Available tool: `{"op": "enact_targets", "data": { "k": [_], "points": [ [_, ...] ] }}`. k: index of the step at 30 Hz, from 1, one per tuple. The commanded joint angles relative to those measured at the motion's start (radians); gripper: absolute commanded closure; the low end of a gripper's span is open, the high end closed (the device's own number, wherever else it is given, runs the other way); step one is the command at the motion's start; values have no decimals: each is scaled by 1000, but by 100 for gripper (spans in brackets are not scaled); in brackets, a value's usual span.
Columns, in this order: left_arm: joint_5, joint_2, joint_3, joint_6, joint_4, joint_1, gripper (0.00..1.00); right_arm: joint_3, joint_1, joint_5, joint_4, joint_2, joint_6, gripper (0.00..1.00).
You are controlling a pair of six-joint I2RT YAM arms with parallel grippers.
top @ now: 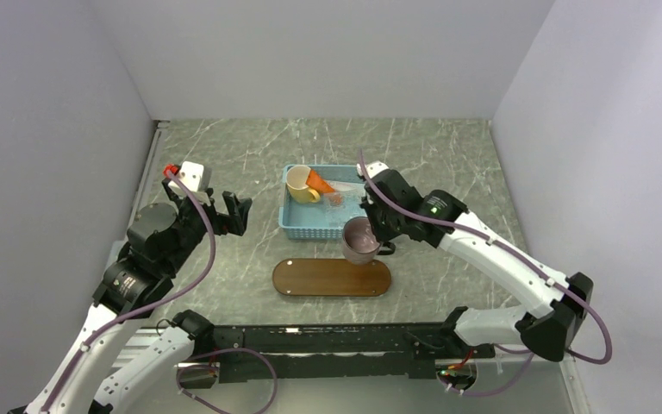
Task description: Prepare toiletry sets of a toothbrush and toothpaste on the tray
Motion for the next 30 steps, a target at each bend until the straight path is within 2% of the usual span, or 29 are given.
{"op": "enact_targets", "data": {
  "k": [1,8,30],
  "points": [
    [-10,4,-1,-4,14,4,1,-66,3,-17,14,-83,12,100],
    [-12,4,0,-2,13,4,1,-203,4,-45,71,-125,54,100],
    [-9,15,0,-3,13,4,1,-398,-1,12,228,-153,124,100]
  ]
}}
